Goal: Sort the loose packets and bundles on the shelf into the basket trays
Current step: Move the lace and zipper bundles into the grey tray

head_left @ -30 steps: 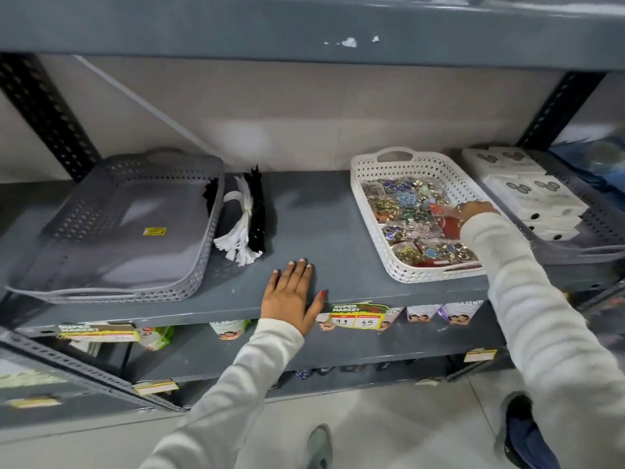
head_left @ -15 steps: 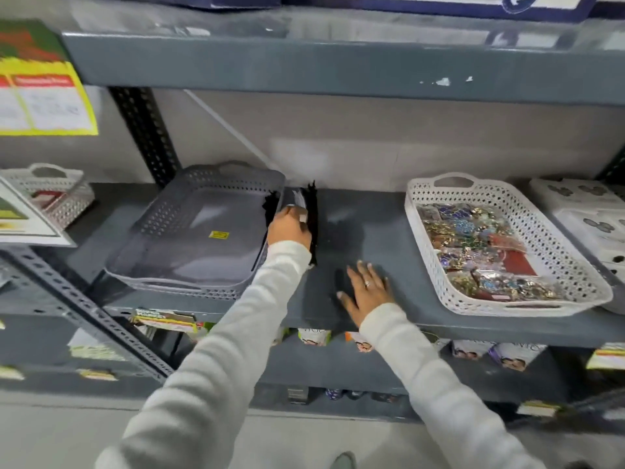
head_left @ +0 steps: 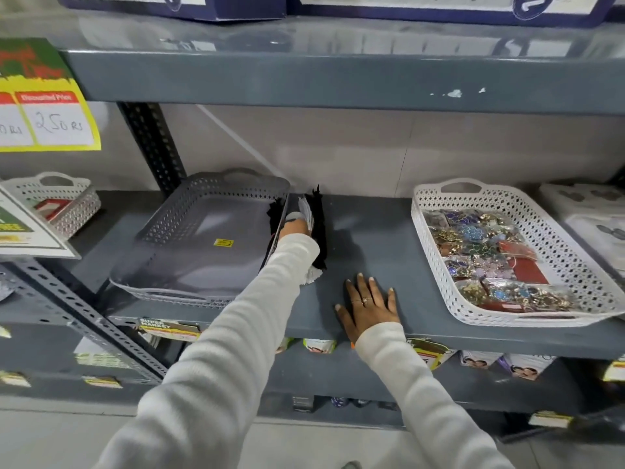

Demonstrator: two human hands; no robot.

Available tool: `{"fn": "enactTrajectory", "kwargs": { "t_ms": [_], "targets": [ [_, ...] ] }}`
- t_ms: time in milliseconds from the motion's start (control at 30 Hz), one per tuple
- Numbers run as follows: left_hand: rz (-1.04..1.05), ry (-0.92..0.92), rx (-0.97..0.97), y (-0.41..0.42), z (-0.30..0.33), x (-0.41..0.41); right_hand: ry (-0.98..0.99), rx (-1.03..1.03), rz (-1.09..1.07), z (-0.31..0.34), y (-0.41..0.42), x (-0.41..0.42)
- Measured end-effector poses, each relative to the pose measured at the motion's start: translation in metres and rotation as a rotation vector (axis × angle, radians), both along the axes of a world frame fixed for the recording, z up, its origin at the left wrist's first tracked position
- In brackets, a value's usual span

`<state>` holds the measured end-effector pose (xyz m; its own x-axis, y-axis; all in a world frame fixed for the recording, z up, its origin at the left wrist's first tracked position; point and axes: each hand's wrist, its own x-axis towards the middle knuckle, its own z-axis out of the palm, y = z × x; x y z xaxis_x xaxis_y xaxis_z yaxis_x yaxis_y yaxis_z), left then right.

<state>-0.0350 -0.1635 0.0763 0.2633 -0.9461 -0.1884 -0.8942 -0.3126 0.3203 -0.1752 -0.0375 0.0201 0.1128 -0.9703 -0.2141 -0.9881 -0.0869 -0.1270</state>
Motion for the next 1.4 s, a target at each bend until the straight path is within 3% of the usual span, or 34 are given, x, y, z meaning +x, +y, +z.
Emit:
{"fn": "enactTrajectory", "kwargs": {
  "t_ms": [333,600,1067,1300,1400],
  "targets": [
    [-0.044,0.071,-0.088,0.003,0.026,0.007,-0.007,-0.033,-0.006,-0.002,0.001,0.001],
    [0.109,0.062,-0.348,-0.012,0.080,0.077,0.006,-0.065,-0.025,-0.004,0.003,0.003],
    [0.179,-0.069,-0.046,-0.003,0.016,0.174,0.059,-0.064,-0.043,-0.007,0.002,0.003],
    [0.161,-0.206,0.050,0.017,0.011,0.176,0.046,-0.056,-0.035,-0.003,0.003,0.004],
    [0.155,-0.248,-0.008,0.013,0.016,0.163,0.034,-0.055,-0.039,-0.004,0.003,0.004]
  ]
}}
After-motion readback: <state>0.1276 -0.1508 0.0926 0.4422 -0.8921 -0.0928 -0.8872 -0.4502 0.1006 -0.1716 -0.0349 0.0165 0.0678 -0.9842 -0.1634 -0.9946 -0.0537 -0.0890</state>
